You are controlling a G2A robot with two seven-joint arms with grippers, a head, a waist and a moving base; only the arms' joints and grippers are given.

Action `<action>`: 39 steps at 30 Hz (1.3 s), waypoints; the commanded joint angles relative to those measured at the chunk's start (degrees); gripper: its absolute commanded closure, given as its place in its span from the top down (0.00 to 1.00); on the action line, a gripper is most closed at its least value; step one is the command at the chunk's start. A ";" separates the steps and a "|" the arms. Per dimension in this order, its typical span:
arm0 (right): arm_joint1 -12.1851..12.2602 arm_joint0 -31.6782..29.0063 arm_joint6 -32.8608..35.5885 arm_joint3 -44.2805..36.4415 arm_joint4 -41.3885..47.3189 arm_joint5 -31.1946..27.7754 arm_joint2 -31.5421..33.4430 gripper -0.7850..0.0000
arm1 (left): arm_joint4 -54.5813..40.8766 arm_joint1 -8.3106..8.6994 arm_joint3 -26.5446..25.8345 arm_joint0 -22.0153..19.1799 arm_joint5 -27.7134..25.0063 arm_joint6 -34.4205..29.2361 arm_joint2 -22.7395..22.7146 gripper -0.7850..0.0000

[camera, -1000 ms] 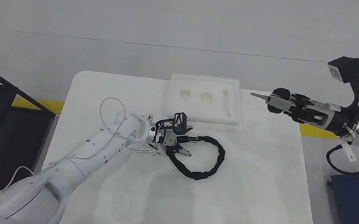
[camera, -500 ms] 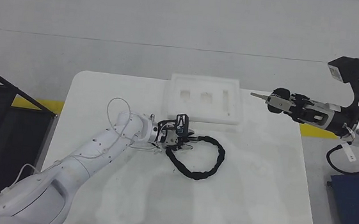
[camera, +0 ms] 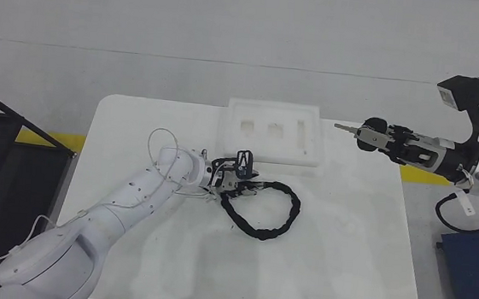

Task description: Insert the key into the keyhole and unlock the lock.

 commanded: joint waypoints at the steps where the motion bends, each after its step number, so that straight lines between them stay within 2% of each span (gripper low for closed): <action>1: 0.00 0.00 0.00 0.00 0.00 0.00 0.00 0.00 | 0.13 -0.37 0.57 -0.15 -0.21 -0.16 0.16 0.38; 2: 0.00 0.00 0.00 0.00 0.00 0.00 0.00 0.00 | -0.17 -0.58 0.94 -0.17 -0.35 -0.20 0.14 0.34; 3: 0.00 0.00 0.00 0.00 0.00 0.00 0.00 0.00 | -0.40 -0.78 1.24 -0.27 -0.35 -0.28 0.12 0.21; 4: 0.00 0.00 0.00 0.00 0.00 0.00 0.00 0.00 | -0.53 -1.00 1.28 -0.47 -0.25 -0.21 0.08 0.00; 11: 0.00 0.00 0.00 0.00 0.00 0.00 0.00 0.00 | -0.65 -1.68 1.59 -2.00 -1.74 1.87 -0.64 0.00; 17: 0.00 0.00 0.00 0.00 0.00 0.00 0.00 0.00 | -1.19 -0.71 -0.78 -3.05 -4.36 4.98 -3.19 0.00; 23: 0.00 0.00 0.00 0.00 0.00 0.00 0.00 0.00 | -0.43 1.36 -7.60 -3.36 -8.49 8.02 -6.57 0.00; 32: 0.00 0.00 0.00 0.00 0.00 0.00 0.00 0.00 | -2.94 5.06 -21.03 -4.74 -8.49 13.67 -8.33 0.00; 39: 0.00 0.00 0.00 0.00 0.00 0.00 0.00 0.00 | -7.84 8.05 -27.67 -7.36 -8.49 24.73 -3.78 0.00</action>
